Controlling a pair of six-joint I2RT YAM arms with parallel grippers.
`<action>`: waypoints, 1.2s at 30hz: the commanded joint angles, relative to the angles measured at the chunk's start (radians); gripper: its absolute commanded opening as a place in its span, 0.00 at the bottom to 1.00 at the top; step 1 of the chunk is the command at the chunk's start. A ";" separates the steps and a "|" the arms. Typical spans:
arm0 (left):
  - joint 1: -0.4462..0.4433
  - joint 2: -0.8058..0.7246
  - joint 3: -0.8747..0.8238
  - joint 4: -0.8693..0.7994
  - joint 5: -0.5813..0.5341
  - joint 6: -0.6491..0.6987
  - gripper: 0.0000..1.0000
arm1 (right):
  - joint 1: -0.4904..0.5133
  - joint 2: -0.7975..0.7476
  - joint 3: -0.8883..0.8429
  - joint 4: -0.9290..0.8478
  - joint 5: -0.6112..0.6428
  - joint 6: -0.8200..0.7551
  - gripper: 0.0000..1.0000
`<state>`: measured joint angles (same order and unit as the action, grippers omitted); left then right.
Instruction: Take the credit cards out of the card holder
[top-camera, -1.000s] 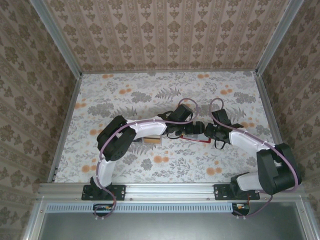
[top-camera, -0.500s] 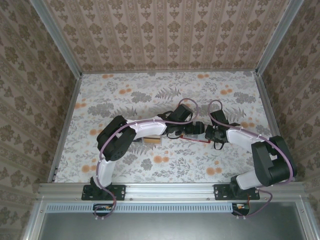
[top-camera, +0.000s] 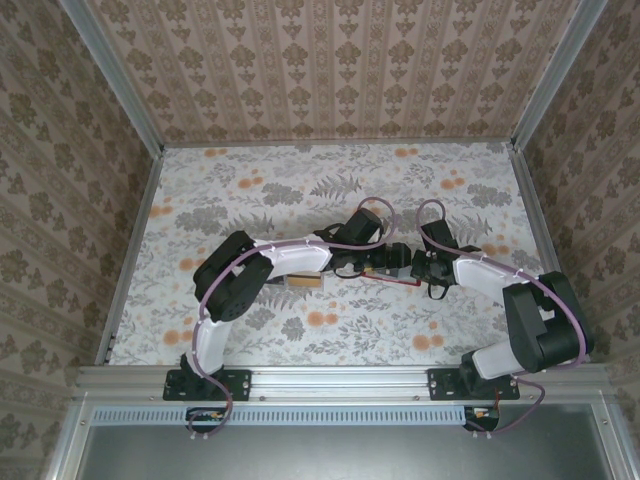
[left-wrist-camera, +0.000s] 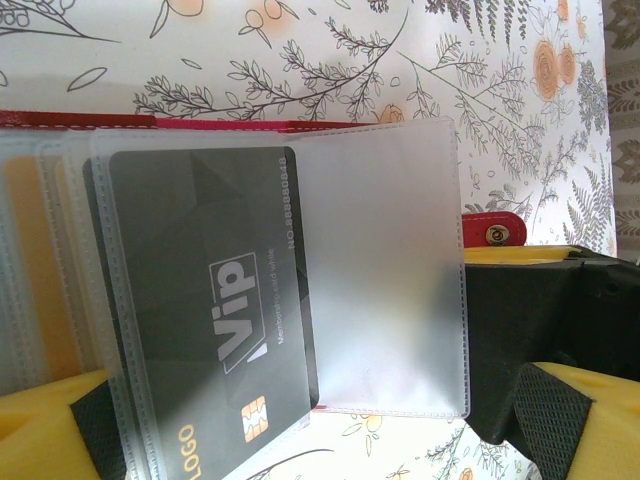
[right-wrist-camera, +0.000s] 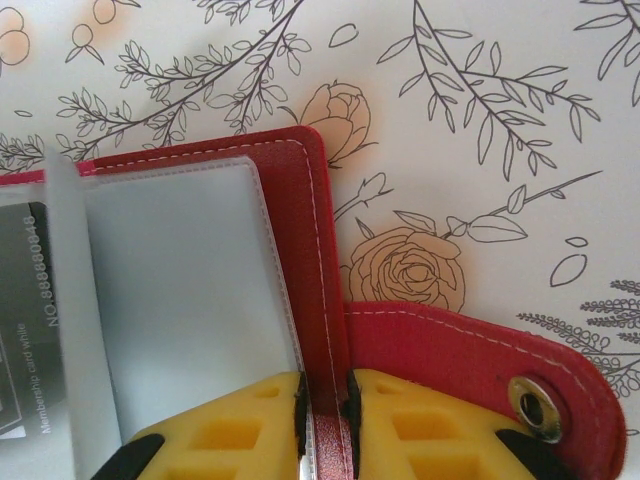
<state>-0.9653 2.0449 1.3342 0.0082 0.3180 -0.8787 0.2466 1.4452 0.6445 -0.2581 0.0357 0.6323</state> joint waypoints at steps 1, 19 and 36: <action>-0.004 -0.025 -0.019 -0.008 0.007 0.015 1.00 | 0.004 0.015 0.015 0.004 -0.039 0.004 0.23; 0.022 -0.125 -0.029 -0.130 -0.088 0.096 1.00 | -0.054 -0.257 0.033 -0.099 0.016 -0.029 0.32; 0.053 -0.045 0.003 -0.201 -0.120 0.114 0.00 | -0.051 -0.081 0.004 0.200 -0.362 0.026 0.20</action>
<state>-0.9146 1.9640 1.3056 -0.1566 0.1944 -0.7776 0.1951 1.3270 0.6552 -0.1211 -0.2588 0.6312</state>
